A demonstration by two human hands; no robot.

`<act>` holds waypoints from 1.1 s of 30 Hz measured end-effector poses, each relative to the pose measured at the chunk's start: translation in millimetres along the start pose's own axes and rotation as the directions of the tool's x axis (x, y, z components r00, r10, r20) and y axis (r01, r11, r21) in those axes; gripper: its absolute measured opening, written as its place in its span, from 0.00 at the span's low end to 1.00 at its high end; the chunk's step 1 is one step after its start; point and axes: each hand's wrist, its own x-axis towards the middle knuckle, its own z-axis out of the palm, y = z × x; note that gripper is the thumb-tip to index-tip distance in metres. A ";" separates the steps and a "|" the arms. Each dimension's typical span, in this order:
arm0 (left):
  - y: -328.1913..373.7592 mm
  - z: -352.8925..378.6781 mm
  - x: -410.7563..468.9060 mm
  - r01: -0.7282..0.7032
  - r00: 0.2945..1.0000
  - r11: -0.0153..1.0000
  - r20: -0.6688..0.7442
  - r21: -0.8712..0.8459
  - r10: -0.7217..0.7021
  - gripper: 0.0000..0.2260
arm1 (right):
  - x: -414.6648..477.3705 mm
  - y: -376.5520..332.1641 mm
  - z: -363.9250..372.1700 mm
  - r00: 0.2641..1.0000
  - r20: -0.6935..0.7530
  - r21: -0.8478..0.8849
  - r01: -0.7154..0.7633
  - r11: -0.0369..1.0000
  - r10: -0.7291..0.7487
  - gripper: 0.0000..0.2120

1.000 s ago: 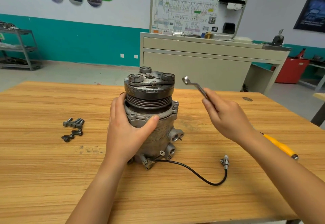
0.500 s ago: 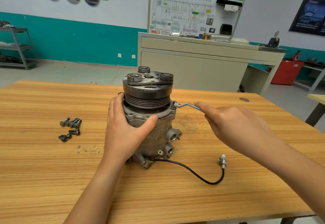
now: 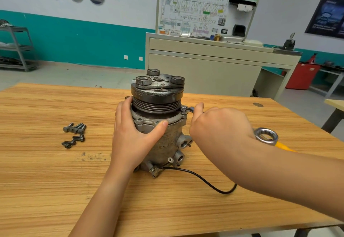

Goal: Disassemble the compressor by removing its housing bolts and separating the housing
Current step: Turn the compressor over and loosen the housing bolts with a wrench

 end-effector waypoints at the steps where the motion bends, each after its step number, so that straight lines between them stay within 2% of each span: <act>1: -0.1 0.1 0.0 0.000 1.000 1.000 0.000 -0.001 0.000 0.43 | -0.8 1.3 0.2 1.000 0.003 -0.012 0.001 1.000 -0.001 0.27; 6: -1.2 0.7 0.5 -0.012 1.000 1.000 -0.002 -0.016 0.012 0.42 | -6.1 0.6 6.3 0.993 -0.020 0.019 -0.114 0.993 0.114 0.29; 17: -0.4 0.3 0.1 -0.018 1.000 0.999 -0.007 -0.026 0.018 0.41 | -6.4 5.2 -1.4 0.996 0.000 0.121 -0.090 0.989 0.090 0.26; 23: -0.4 1.2 0.8 -0.024 1.000 0.999 -0.013 -0.031 0.023 0.41 | -3.2 -9.1 1.2 0.998 0.032 0.061 -0.048 0.997 0.046 0.25; 30: -1.1 0.1 0.7 -0.031 0.999 0.999 -0.013 -0.037 0.030 0.40 | -6.1 -5.7 22.8 0.994 -0.056 0.019 -0.088 0.996 0.089 0.26; 33: -1.4 0.4 0.7 -0.031 0.999 0.999 -0.011 -0.040 0.030 0.40 | -8.9 -6.2 15.4 0.998 -0.001 -0.006 -0.059 0.998 0.059 0.23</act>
